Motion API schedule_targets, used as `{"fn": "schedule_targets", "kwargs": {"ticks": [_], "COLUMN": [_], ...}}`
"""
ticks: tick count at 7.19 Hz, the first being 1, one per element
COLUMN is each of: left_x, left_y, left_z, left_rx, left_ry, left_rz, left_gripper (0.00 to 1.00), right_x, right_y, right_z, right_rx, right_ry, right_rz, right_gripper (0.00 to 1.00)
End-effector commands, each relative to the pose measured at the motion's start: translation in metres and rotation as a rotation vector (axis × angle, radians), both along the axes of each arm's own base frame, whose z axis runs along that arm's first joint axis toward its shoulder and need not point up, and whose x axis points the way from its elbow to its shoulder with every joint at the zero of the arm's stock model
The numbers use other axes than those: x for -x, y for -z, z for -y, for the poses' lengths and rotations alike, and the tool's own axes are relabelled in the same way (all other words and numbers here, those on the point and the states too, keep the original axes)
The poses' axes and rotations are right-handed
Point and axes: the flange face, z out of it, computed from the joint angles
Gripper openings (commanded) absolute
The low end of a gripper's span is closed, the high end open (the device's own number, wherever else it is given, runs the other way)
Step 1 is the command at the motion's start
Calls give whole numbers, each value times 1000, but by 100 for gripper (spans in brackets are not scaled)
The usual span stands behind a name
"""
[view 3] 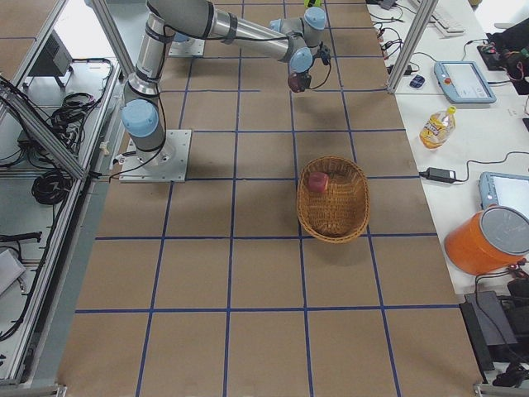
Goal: Put all apples into basket
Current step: 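Carry the purple apple to the basket while the left carries the green apple mid-table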
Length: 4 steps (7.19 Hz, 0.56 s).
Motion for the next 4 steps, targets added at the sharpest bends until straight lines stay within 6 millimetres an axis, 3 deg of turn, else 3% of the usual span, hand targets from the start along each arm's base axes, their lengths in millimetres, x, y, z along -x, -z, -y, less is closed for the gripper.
{"fn": "schedule_targets", "kwargs": {"ticks": [1,2,3,4], "left_x": [78,121,177,262], "left_y": [-19,-4,7,7], "left_z": [-25,-40,-48,-64], "left_rx": [3,-37,-35,6], "left_ry": [-138,-210,-262,-238], "left_rz": [-244,-406,-397,-380], "left_gripper": [51,51,51,51], "right_x": [153,237,308,367], "right_y": [-97,-121,-132,-119], "right_z": [38,48,55,56], "right_rx": [-1,-32,-6,-20], "right_ry": [92,157,98,-26], "right_rz": [0,-8,-60,-120], "right_gripper": [3,4,4,4]}}
